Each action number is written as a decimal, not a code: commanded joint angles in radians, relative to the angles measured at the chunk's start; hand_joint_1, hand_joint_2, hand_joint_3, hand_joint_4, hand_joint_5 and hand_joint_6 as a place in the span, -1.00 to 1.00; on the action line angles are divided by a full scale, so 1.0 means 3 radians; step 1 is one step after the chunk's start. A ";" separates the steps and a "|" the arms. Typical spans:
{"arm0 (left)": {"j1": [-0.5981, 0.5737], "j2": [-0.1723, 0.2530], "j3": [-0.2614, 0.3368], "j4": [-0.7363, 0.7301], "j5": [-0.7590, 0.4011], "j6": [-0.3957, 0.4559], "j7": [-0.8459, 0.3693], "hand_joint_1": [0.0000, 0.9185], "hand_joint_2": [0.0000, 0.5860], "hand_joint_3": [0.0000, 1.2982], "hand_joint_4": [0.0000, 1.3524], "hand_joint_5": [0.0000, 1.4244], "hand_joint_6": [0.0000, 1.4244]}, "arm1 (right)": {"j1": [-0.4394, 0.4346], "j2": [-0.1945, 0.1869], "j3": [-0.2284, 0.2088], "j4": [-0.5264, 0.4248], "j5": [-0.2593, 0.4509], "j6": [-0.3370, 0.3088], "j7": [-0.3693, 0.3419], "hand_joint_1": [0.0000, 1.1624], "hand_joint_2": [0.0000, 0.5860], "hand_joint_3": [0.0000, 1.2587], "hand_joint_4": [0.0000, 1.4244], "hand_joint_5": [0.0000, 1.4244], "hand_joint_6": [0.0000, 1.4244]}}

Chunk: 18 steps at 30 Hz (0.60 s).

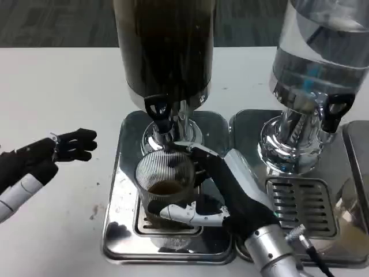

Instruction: Grasp the cup under the faucet to collect the drink, then remove the cup.

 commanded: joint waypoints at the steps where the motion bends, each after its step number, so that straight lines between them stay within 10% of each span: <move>1: -0.0044 0.0060 -0.0035 0.0047 0.0006 0.0005 -0.0028 -1.00 -0.58 -0.61 -0.64 -0.62 -0.73 | 0.0059 0.0014 -0.0051 -0.0098 0.0035 -0.0098 -0.0090 0.33 -0.29 -0.43 -0.36 -0.23 -0.18; 18: -0.0146 0.0055 -0.0096 0.0164 0.0004 -0.0015 -0.0053 -1.00 -0.57 -0.62 -0.64 -0.61 -0.71 | 0.0344 -0.0064 -0.0267 -0.0547 0.0058 0.0005 -0.0038 0.32 -0.28 -0.41 -0.34 -0.20 -0.16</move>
